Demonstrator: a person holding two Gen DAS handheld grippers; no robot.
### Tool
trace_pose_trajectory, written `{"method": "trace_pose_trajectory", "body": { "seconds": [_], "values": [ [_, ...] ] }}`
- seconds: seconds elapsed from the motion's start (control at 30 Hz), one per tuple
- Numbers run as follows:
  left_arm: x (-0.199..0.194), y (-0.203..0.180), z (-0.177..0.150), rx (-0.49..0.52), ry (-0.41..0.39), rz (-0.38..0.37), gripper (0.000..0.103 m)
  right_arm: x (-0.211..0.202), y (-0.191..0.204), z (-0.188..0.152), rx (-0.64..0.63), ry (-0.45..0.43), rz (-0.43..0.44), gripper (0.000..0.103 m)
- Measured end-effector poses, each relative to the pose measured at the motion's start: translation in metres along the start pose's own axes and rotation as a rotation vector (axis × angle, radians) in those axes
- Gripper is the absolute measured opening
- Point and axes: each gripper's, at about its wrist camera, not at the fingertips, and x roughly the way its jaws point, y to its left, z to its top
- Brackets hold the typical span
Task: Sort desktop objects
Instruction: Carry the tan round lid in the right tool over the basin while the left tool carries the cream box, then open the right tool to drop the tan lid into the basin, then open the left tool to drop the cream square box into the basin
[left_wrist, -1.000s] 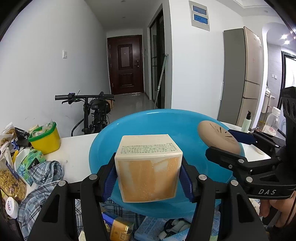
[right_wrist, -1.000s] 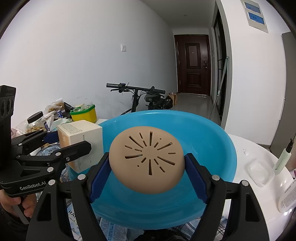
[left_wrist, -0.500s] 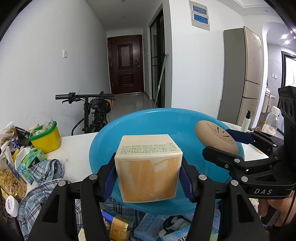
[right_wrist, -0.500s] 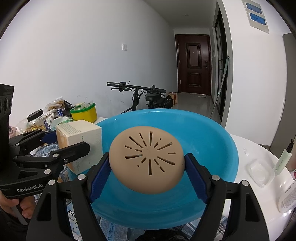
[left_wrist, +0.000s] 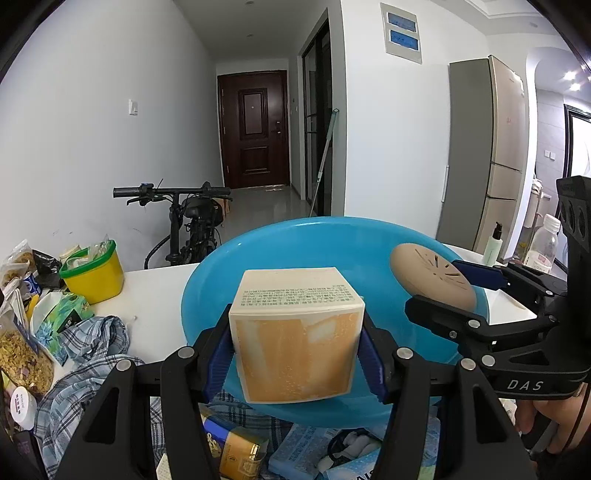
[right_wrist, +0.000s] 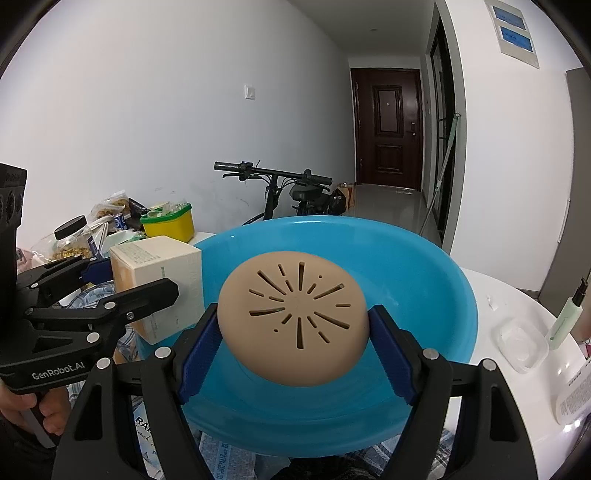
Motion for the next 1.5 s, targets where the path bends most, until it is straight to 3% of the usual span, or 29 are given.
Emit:
{"method": "trace_pose_trajectory", "body": {
  "seconds": [0.23,0.27,0.3,0.77,1.5],
  "values": [
    [-0.0006,0.0008,-0.0004,-0.001,-0.003,0.002,0.062,0.0000,0.0010,0.0000,0.009,-0.001,-0.003,0.080],
    [-0.0007,0.0003,-0.0005,0.000,-0.002,0.002,0.062,-0.0006,0.0003,0.0003,0.015,-0.003,0.001,0.087],
    [-0.0006,0.0005,-0.0004,0.000,-0.001,0.001,0.062,-0.0012,-0.0005,0.0009,0.021,-0.005,-0.003,0.103],
    [-0.0020,-0.0019,-0.0001,0.000,0.002,0.001,0.062,-0.0046,-0.0057,0.0022,0.035,-0.002,-0.042,0.103],
    [0.0008,-0.0003,-0.0008,0.001,0.011,-0.001,0.062,0.0001,-0.0044,0.0018,0.043,0.003,-0.034,0.103]
  ]
}}
